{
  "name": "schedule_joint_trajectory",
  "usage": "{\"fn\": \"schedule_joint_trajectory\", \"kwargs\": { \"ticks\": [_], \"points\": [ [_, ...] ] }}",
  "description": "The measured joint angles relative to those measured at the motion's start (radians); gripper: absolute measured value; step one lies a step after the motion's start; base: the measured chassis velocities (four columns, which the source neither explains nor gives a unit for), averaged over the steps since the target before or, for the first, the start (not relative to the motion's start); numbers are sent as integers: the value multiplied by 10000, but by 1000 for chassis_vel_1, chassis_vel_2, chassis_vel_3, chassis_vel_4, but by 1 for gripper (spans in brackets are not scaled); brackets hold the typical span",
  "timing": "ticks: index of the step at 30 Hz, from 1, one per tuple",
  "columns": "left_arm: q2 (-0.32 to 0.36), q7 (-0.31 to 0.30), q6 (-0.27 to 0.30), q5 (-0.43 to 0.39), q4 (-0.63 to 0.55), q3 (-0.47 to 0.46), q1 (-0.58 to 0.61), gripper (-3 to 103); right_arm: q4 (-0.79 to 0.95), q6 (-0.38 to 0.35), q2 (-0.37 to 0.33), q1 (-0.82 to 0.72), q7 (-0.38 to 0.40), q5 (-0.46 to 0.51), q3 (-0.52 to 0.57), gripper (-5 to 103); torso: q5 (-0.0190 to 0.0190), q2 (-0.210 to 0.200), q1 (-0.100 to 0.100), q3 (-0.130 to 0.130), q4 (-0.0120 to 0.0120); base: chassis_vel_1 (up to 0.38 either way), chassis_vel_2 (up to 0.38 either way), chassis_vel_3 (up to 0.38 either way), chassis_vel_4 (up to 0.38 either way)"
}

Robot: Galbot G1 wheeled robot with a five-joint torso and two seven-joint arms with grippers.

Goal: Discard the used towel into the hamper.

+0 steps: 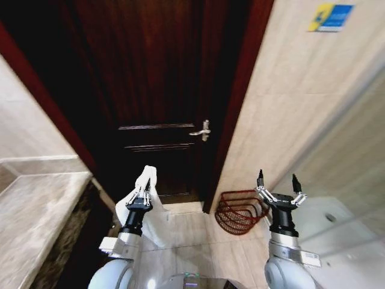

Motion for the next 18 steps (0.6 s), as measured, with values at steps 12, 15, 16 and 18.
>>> {"fn": "schedule_joint_trajectory", "kwargs": {
  "ticks": [12, 15, 16, 18],
  "points": [
    [53, 15, -15, -5, 105, 18, -34, 6, 10, 55, 0, -43, 0, -5, 10, 100, -2, 1, 0, 0, -1, -124, -124, -129, -124],
    [35, 30, -15, -3, 137, 42, -63, 6, 8, 58, -2, -43, 0, -11, 10, 100, -1, 1, 0, 0, 0, -108, -138, -128, -129],
    [26, 32, -15, -3, 148, 48, -74, 6, 7, 58, -4, -38, 0, -13, 9, 100, -2, 1, 0, 0, 1, -120, -141, -130, -130],
    [25, 35, -15, -2, 165, 58, -85, 6, 6, 58, -9, -30, 1, -15, 7, 100, -3, 0, 1, 0, -1, -120, -141, -130, -121]
  ]
}}
